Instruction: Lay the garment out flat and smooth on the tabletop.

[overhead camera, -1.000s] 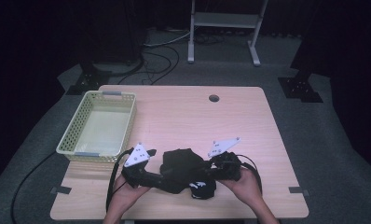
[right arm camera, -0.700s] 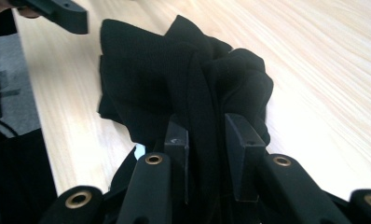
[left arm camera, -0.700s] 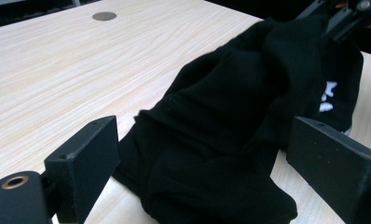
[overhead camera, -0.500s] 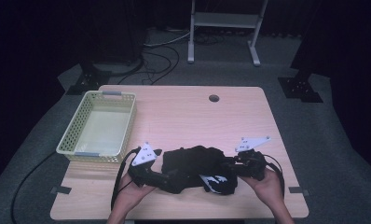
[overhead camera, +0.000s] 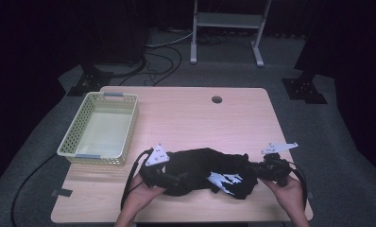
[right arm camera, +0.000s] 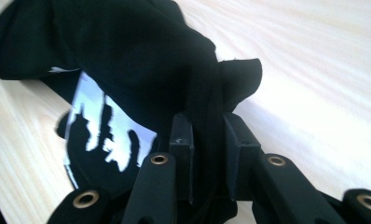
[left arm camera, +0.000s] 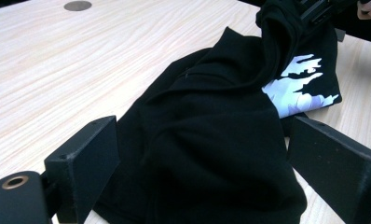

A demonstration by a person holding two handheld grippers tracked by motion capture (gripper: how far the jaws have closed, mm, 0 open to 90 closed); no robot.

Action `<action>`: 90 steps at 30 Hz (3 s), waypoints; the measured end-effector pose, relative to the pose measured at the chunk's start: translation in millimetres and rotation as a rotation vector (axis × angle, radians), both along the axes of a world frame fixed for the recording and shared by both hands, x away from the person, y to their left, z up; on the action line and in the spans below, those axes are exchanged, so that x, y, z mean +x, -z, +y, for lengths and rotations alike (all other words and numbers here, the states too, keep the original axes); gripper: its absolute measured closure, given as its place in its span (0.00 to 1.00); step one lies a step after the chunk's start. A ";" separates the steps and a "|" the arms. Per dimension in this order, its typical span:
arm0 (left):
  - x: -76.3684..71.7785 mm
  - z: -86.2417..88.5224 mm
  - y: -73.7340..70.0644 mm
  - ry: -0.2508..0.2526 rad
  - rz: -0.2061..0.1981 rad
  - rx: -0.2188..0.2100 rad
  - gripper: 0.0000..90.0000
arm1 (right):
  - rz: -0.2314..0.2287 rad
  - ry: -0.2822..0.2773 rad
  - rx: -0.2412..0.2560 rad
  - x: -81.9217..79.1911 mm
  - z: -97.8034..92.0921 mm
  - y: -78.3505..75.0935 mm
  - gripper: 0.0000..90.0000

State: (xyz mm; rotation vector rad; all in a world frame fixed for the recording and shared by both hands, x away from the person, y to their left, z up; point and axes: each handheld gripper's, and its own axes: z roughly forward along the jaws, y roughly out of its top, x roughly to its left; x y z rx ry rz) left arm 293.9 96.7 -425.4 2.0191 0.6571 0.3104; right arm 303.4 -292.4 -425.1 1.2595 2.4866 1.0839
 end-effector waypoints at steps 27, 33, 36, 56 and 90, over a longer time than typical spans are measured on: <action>15.3 -23.7 10.7 0.031 0.031 0.042 0.10 | -0.035 0.075 0.019 -9.0 -26.3 -4.4 0.49; 21.5 -36.2 14.7 0.052 0.038 0.060 0.14 | -0.088 -0.037 -0.037 -9.9 2.9 -5.4 0.51; 26.0 -41.2 20.2 0.060 0.060 0.080 0.14 | -0.047 -0.062 -0.052 -3.0 16.5 4.9 0.52; 28.7 -17.2 43.8 0.067 0.209 0.214 0.14 | 0.026 -0.189 -0.024 14.9 69.4 40.1 0.52; 32.7 -7.3 23.2 0.113 0.230 0.150 0.14 | -0.044 -0.293 -0.134 3.2 104.3 10.5 0.75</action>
